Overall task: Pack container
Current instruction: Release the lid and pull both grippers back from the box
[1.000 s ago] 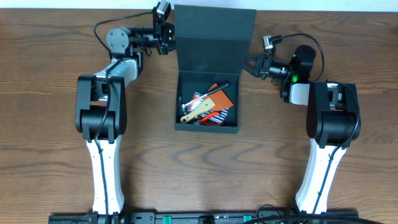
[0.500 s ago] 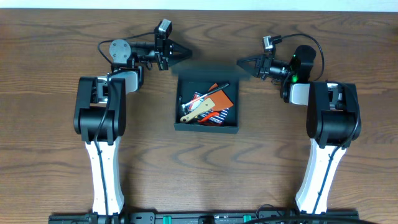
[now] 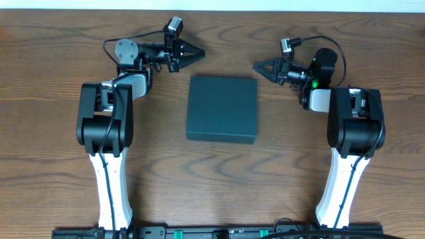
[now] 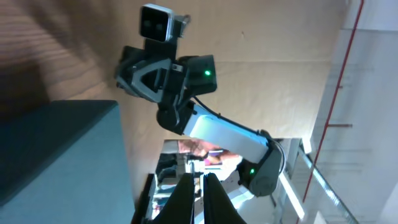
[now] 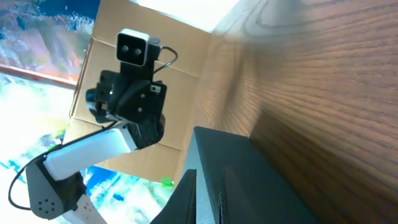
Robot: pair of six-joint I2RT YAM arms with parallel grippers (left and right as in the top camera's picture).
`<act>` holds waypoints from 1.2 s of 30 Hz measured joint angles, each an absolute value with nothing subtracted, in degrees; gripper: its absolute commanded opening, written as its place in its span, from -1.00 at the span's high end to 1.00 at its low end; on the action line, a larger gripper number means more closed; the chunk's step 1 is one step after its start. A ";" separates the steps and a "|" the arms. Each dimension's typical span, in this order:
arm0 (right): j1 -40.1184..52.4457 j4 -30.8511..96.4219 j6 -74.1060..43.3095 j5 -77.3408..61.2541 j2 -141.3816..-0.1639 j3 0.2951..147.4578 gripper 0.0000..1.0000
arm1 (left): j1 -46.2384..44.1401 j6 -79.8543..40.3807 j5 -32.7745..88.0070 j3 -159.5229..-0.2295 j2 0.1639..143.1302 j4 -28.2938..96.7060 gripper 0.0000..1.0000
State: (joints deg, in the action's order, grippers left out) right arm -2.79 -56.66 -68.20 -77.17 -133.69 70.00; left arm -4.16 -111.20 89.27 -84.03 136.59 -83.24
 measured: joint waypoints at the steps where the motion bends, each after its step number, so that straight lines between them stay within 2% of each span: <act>1: -2.79 -56.66 -68.29 -77.12 -133.69 70.00 0.91 | -4.16 -108.84 89.27 -84.03 136.55 -79.00 0.89; 4: -2.79 -56.66 -68.47 -77.14 -133.69 70.00 0.90 | -4.10 -100.01 89.19 -84.03 136.49 -64.79 0.89; 7: -2.79 -56.66 -68.53 -77.06 -133.69 70.00 0.91 | -3.90 -90.96 88.60 -83.92 136.49 -56.07 0.89; 15: -2.76 -56.69 -68.90 -77.08 -133.69 70.00 0.90 | -0.89 -71.83 83.09 -83.90 136.49 -51.77 0.89; 18: -2.76 -56.66 -68.90 -77.12 -133.69 70.00 0.90 | 0.75 -65.52 80.44 -83.92 136.40 -46.61 0.89; 27: -2.76 -56.66 -69.10 -78.08 -133.69 70.00 0.91 | 2.90 -39.86 66.78 -83.92 136.03 -9.93 0.88; 32: -2.76 -56.69 -69.30 -79.13 -133.69 70.00 0.97 | 2.70 -23.03 56.31 -83.26 130.30 11.27 0.89; 36: -2.76 -56.71 -69.36 -80.34 -133.69 70.00 0.97 | 2.68 -12.95 50.00 -83.37 122.67 19.46 0.89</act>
State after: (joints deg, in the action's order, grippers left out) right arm -2.76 -56.71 -69.36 -80.34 -133.69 70.00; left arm 2.68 -12.95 50.00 -83.37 122.67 19.46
